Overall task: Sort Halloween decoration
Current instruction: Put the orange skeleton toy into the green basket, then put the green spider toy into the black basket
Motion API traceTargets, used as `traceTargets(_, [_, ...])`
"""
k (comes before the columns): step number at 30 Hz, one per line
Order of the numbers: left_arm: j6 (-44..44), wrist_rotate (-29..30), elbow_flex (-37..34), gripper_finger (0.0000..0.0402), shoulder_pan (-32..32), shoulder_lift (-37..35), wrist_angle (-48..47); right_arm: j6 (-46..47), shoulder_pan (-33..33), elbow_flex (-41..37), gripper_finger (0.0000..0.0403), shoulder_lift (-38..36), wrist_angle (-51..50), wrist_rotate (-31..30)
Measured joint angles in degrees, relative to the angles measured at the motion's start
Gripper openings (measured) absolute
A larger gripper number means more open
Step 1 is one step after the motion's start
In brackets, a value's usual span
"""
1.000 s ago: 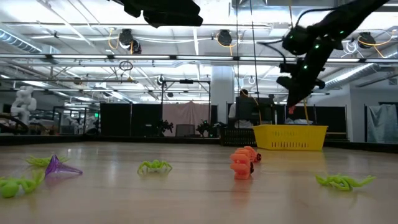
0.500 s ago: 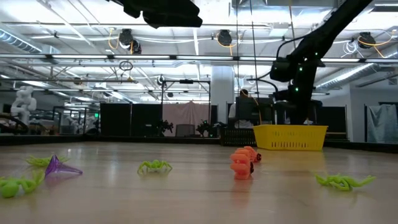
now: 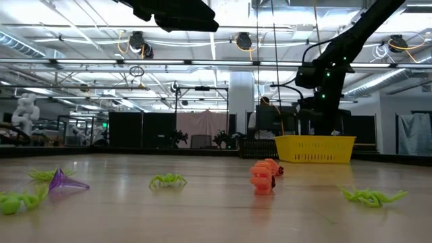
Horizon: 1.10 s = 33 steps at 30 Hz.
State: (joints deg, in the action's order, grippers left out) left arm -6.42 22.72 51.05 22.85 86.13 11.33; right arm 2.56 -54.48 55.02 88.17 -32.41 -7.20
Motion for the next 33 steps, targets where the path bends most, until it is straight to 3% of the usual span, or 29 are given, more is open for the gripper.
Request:
traceTargets(7, [0.00,0.00,0.00,0.0238,0.00,0.00,0.06,-0.13,0.23,-0.01,0.0118,-5.82,-1.43,0.00])
traceTargets(14, [0.00,0.00,0.00,0.0238,0.00,0.00,0.13,0.66,5.63,-0.02,0.0120,-20.25,-6.07,1.62])
traceTargets(23, [0.00,0.00,0.00,0.0238,0.00,0.00,0.15,7.42,24.74,-0.02,0.0120,-37.16,-14.46,1.46])
traceTargets(33, [0.09,0.00,0.00,0.0238,0.00,0.00,0.15,18.87,50.96,-4.09,0.0120,-43.56,-19.99,1.49])
